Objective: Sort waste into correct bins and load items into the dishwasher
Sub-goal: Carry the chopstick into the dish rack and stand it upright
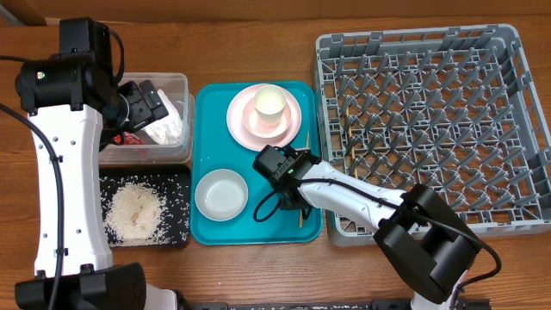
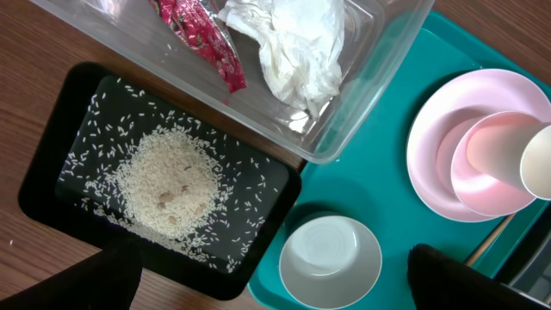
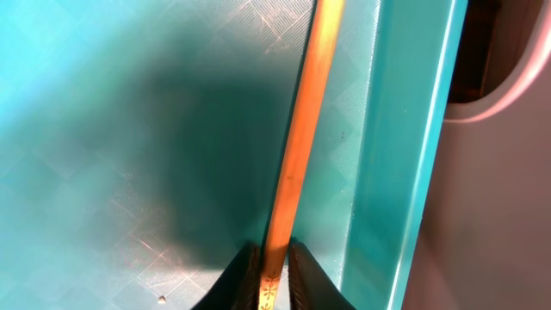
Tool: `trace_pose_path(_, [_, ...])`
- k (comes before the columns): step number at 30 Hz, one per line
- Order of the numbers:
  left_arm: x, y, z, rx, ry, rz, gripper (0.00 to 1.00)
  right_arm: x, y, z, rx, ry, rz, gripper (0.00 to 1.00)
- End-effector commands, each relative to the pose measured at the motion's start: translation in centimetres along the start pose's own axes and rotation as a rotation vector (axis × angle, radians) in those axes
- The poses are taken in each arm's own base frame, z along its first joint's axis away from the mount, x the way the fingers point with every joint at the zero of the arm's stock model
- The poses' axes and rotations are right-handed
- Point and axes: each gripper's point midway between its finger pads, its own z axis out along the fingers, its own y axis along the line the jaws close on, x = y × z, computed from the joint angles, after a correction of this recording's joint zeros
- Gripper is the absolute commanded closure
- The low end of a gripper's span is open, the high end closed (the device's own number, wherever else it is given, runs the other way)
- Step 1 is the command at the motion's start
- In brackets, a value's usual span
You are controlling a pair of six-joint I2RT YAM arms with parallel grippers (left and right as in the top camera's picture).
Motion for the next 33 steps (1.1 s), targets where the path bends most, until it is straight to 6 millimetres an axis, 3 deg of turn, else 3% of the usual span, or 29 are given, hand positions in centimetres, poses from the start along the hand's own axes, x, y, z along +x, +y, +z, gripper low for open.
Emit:
trace_pose_path(1, [-0.1,0.3,0.0,-0.01,-0.002,0.012,0.0,0.4,-0.7,0.6,0.026,0.007,0.008,0.9])
trace_pose_path(3, [-0.1,0.3,0.0,-0.01,-0.002,0.012,0.0,0.2,-0.7,0.5,0.029,0.001,0.009,0.96])
trace_pose_path(14, [-0.1,0.3,0.0,-0.01,-0.002,0.012,0.0,-3.3,-1.8,-2.0,0.017,-0.023,0.085,0.96])
trace_pose_path(27, [-0.1,0.2,0.0,-0.01,-0.002,0.012,0.0,-10.0,-1.5,-11.2,-0.099,-0.2,0.098,0.96])
trace_pose_path(30, [-0.1,0.2,0.0,-0.01,-0.002,0.012,0.0,-11.6,-3.0,-13.2,-0.06,-0.258,0.089,0.96])
trace_pose_path(33, [-0.1,0.2,0.0,-0.01,-0.002,0.012,0.0,-12.4,-6.0,-13.4,0.03,-0.277,0.123,0.96])
